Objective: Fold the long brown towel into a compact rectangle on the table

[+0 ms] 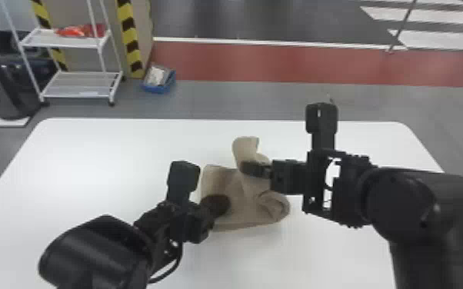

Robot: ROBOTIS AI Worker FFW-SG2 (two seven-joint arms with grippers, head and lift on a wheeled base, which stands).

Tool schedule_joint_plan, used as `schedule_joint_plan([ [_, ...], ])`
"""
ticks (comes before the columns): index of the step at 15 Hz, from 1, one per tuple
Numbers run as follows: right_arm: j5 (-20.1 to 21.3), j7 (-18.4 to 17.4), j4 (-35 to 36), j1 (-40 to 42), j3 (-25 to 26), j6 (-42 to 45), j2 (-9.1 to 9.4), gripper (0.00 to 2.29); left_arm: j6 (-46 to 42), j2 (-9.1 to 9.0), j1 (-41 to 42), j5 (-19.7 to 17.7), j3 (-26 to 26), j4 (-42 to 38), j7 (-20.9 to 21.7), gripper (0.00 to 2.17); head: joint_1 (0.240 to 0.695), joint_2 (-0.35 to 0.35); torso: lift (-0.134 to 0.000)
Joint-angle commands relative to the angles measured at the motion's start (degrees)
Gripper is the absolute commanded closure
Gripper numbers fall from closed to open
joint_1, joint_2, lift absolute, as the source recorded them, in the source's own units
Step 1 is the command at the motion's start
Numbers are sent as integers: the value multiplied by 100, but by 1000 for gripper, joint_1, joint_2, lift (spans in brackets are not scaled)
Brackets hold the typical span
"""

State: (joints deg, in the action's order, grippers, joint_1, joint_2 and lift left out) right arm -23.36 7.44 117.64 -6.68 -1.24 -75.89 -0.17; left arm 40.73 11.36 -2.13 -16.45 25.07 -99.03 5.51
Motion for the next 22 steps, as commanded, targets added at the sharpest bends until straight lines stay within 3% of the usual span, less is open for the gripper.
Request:
schedule_joint_plan([
  [1, 139, -199, -13, -44, -43, -300, -27, 1237, 54, 24, 29, -8, -72, -37, 3, 1622, 695, -65, -124],
  [5, 218, -296, 5, -194, -131, -722, -71, 1237, 54, 24, 2, 36, -72, -37, 3, 1622, 695, -72, -124],
  [13, 402, -287, -347, -369, -588, -511, -27, 1217, 54, 51, 55, 19, -63, -116, 47, 1622, 695, -47, -124],
  [16, 429, -287, -443, -361, -702, -458, -27, 883, 54, 42, 55, 10, -72, -116, 64, 1622, 695, -42, -124],
  [17, 438, -287, -452, -361, -738, -423, -27, 613, 54, 42, 55, 10, -63, -108, 73, 1622, 695, -40, -124],
  [18, 429, -261, -452, -334, -781, -247, -27, 107, 54, 51, 55, 10, -63, -116, 73, 1622, 695, -36, -124],
  [19, 420, -120, -452, -282, -790, 17, -36, -2, 54, 51, 64, 10, -72, -116, 82, 1622, 695, -34, -124],
  [22, 288, 82, -250, 52, -729, 790, -80, 29, 54, 60, 108, 1, -116, -160, 82, 1622, 695, -17, -124],
])
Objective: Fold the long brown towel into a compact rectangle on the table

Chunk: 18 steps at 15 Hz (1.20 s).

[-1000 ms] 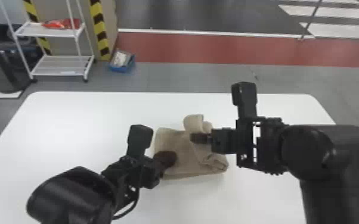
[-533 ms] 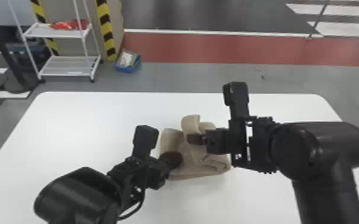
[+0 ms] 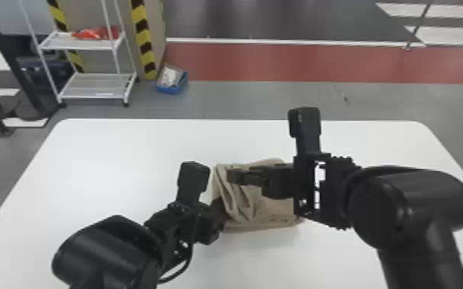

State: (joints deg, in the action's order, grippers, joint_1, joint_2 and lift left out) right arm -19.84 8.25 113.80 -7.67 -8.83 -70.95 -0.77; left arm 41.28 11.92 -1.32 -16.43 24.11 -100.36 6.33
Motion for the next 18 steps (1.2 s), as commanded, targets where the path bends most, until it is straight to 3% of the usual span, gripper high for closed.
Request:
schedule_joint_plan([
  [1, -151, 9, 265, 274, 83, 455, -64, 36, -1, 12, 36, -1, -47, -54, 8, 1622, 695, -13, -124],
  [5, -529, 115, 951, 837, 426, 507, -415, 49, 17, 29, 115, -10, -91, -327, -1, 1622, 695, -17, -124],
  [8, -749, 168, 1408, 1241, 725, 490, -670, 49, 34, 170, 326, 60, -240, -924, -27, 1615, 695, -46, -124],
  [14, -1206, 396, 1944, 1698, 988, 121, -793, 127, 34, 460, 633, 236, -777, -1539, -80, 1615, 695, -43, -124],
  [15, -1232, 449, 2058, 1716, 1006, 33, -784, 275, 17, 469, 669, 254, -882, -1575, -97, 1615, 695, -22, -124],
  [16, -1232, 616, 2076, 1777, 1032, -266, -784, 596, 17, 478, 686, 245, -1005, -1610, -141, 1615, 695, -4, -124],
  [18, -1215, 915, 2094, 1795, 1164, -1057, -784, 1524, 17, 478, 809, 148, -1304, -1671, -185, 1615, 695, 29, -124],
])
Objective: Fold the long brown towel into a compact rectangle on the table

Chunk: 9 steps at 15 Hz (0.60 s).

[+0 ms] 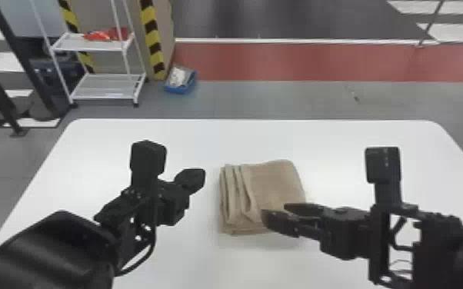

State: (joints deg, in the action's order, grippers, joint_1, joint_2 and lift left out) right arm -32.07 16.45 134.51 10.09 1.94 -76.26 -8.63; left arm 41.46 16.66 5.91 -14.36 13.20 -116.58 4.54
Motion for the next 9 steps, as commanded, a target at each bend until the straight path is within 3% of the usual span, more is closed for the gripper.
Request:
schedule_joint_plan([
  [1, 78, 218, 40, 46, 122, -614, -7, 1652, -1, 4, 95, -93, -309, -49, 4, 1615, 695, 56, -124],
  [4, 518, 482, 40, 230, 96, -737, -34, 1717, -89, 4, 183, -488, -617, -5, 12, 1615, 695, 83, -124],
  [9, 1150, 385, -400, 169, -168, -175, 2, 1717, -159, 4, 358, -541, -731, -58, 100, 1615, 695, 77, -124],
])
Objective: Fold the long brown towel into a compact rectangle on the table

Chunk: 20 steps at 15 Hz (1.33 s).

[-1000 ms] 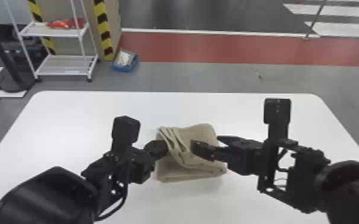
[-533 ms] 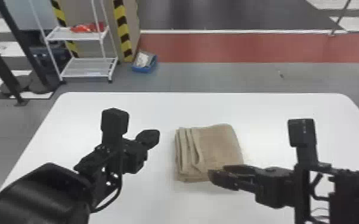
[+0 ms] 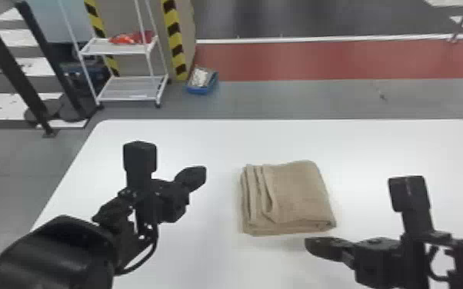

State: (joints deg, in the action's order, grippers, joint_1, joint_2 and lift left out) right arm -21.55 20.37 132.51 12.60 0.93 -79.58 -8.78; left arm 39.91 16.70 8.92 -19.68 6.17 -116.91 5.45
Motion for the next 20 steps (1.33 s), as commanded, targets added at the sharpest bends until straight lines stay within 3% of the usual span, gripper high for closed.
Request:
schedule_joint_plan([
  [1, 142, -24, -375, -179, -137, 245, 26, 1717, -4, 0, 93, -19, -54, -33, 26, 1615, 695, 75, -124],
  [8, 643, -481, -1342, -1023, -594, 316, 122, 1717, -4, 53, 339, -19, -265, -271, 105, 1619, 695, 88, -124],
  [15, 1144, -631, -3284, -2728, -814, 562, 351, 1713, -4, 70, 418, -19, -274, -306, 219, 1619, 695, 59, -124],
  [18, 986, -613, -3214, -2455, -717, 878, 351, 1717, -39, 62, 444, -1, -274, -244, 237, 1619, 695, 60, -124],
  [20, 660, -516, -2616, -1928, -234, 913, 237, 1717, -215, 53, 409, 8, -239, -104, 246, 1619, 695, 62, -124],
])
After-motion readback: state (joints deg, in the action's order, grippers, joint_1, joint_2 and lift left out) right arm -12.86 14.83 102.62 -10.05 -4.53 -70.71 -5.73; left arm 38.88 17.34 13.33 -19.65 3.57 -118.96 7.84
